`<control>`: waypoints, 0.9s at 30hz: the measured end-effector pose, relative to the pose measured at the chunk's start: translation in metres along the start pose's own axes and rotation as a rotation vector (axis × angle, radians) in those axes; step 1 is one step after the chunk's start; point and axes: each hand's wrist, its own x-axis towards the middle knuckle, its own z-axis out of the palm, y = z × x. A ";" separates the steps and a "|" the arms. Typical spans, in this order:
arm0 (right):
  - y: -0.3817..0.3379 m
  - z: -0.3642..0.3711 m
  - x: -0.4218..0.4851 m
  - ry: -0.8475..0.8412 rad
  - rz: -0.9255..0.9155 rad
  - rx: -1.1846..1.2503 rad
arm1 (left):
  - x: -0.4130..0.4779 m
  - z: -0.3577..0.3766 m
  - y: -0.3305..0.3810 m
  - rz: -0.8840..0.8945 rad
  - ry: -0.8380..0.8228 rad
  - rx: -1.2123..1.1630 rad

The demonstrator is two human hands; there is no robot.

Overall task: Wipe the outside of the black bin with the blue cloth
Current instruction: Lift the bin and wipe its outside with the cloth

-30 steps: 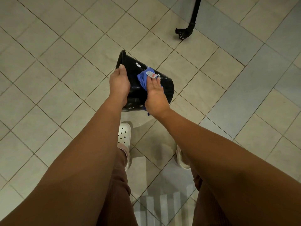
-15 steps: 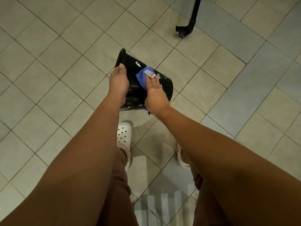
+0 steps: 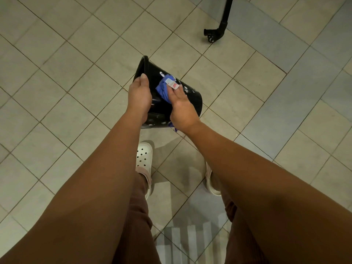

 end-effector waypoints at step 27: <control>-0.017 0.006 -0.009 0.062 -0.220 0.022 | 0.000 -0.007 0.007 -0.128 0.004 -0.100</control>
